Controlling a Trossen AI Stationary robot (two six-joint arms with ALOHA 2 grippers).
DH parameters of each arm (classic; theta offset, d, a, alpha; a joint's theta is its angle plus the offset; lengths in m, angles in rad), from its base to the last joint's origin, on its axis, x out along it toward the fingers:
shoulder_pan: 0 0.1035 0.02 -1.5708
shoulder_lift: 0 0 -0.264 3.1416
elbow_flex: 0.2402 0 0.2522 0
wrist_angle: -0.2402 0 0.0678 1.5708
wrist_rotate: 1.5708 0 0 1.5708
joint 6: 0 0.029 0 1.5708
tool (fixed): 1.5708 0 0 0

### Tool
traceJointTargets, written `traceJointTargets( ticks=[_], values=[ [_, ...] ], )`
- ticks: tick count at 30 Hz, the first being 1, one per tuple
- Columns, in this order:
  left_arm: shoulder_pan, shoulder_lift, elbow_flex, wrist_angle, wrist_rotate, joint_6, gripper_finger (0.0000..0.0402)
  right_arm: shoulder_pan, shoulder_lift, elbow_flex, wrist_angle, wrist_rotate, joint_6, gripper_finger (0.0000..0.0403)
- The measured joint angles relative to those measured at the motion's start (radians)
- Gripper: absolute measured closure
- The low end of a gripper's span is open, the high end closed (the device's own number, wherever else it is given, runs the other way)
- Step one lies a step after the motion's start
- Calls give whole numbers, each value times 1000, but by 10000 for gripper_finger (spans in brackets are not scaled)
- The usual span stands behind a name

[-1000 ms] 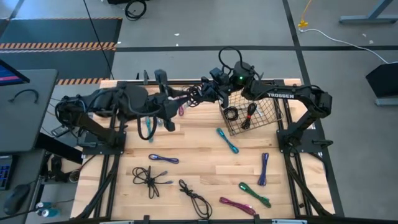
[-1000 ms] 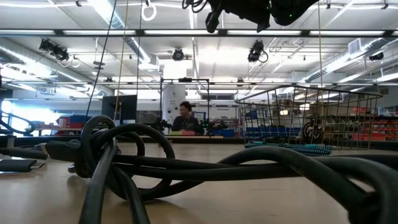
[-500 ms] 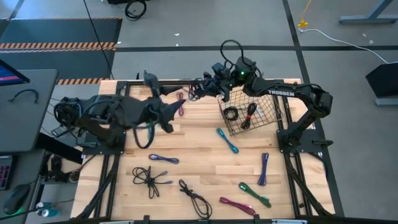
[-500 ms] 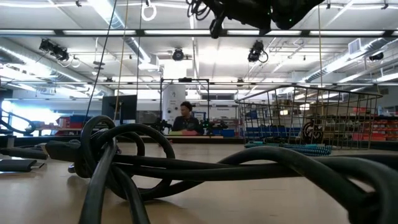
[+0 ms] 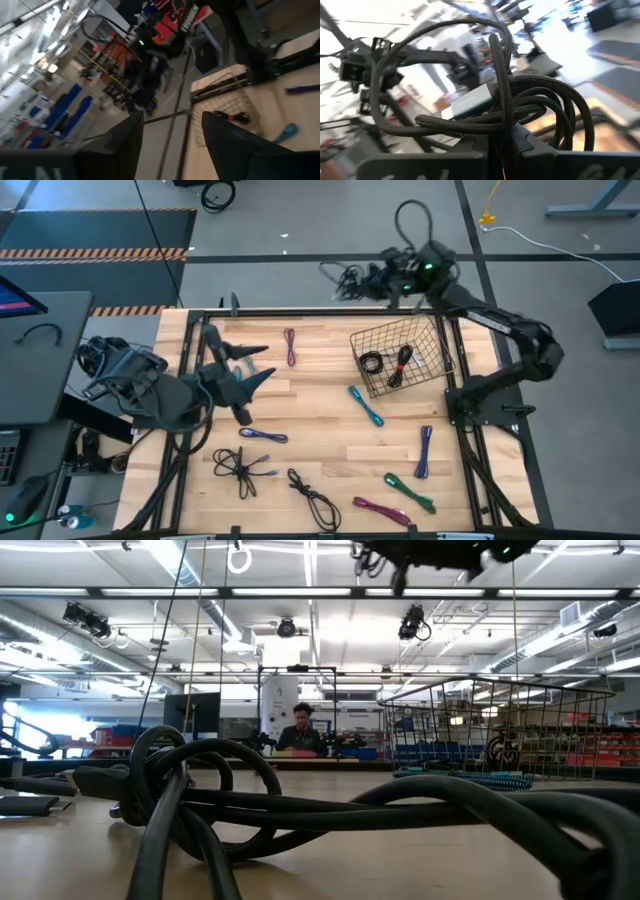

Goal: Pick and place USB-C Cables
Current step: Put the black charger cable into the wire basket

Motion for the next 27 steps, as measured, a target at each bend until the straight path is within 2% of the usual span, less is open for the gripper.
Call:
traceJointTargets(
  ticks=[7, 15, 22, 27],
  values=[
    [-39, -2, 0, -54, 0, -67, 195, -98, -256, 0, -435, 141, -173, 380],
    [-39, -2, 0, -54, 0, -70, 196, -112, -479, 0, -729, 271, -205, 380],
    [-39, -2, 0, -54, 0, -70, 196, -96, -588, 0, -1062, 448, -213, 380],
    [-39, -2, 0, -54, 1, -90, 196, -59, -608, 0, -1198, 552, -208, 380]
  ],
)
